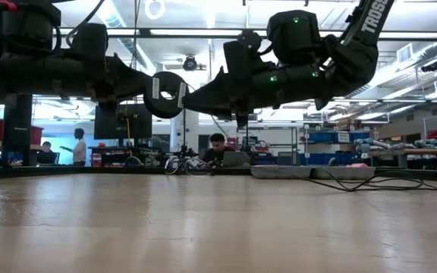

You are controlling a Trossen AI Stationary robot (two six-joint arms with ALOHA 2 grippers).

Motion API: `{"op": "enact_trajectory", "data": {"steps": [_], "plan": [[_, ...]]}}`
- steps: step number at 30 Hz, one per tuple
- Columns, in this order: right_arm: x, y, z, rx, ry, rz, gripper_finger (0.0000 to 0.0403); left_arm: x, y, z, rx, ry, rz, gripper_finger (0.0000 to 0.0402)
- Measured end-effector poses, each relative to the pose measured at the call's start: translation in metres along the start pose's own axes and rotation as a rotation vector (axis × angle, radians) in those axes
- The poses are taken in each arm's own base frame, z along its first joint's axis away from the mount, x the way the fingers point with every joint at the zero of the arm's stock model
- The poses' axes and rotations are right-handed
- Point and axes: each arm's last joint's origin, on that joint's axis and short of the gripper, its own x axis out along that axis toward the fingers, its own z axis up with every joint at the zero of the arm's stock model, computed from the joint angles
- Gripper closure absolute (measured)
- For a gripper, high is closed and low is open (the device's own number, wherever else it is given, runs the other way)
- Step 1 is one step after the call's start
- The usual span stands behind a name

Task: Coil cords
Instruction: Coil the black wire onto the spool

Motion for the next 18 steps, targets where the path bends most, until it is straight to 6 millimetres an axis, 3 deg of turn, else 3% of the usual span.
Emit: {"op": "enact_trajectory", "data": {"steps": [7,18], "plan": [[0.0001,-0.0013,0.0012,-0.01,-0.003,0.041,0.0391,0.0001,0.0003,-0.0011,0.0,0.01,0.003,0.0401],[-0.0004,-0.0062,0.0007,-0.037,0.014,0.049,0.0401,-0.0003,0.0016,-0.0094,-0.036,0.09,0.018,0.0401]]}}
